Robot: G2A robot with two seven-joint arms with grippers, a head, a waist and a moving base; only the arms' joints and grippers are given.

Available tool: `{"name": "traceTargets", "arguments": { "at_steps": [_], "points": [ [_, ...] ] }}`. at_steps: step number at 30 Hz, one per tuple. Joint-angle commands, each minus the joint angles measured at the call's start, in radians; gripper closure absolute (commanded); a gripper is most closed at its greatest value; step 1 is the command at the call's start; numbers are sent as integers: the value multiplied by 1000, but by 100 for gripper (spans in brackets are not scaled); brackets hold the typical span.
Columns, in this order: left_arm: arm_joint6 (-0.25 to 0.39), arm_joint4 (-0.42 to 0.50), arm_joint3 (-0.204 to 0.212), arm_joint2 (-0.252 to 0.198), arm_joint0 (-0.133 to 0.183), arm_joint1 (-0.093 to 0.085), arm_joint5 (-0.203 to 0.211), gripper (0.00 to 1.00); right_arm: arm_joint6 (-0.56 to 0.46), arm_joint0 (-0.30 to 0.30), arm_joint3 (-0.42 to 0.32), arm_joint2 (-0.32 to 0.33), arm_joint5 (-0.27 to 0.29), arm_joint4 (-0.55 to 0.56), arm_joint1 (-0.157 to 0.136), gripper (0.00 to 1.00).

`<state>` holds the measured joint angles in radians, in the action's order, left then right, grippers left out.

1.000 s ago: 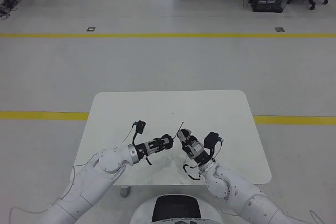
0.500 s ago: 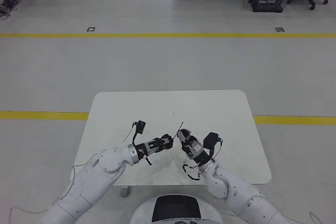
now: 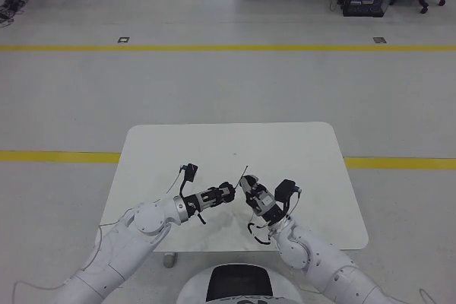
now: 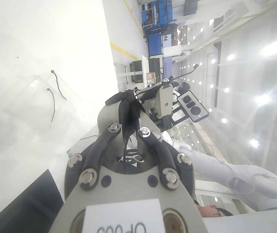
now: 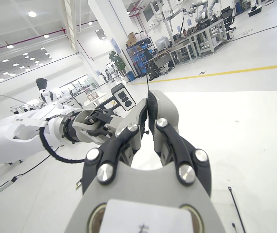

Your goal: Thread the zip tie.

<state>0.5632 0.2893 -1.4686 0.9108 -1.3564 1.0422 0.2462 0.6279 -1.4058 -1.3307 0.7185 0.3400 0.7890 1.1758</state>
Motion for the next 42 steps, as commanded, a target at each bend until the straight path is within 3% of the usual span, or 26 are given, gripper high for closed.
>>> {"name": "traceTargets", "arguments": {
  "at_steps": [1,25,42],
  "points": [
    [0,0,0,0,0,0,0,100,-2,-1,0,2,0,1,2,100],
    [0,0,0,0,0,0,0,100,2,3,-5,-21,0,11,10,100],
    [0,0,0,0,0,0,0,100,-1,15,30,-32,0,-51,9,100]
  ]
}}
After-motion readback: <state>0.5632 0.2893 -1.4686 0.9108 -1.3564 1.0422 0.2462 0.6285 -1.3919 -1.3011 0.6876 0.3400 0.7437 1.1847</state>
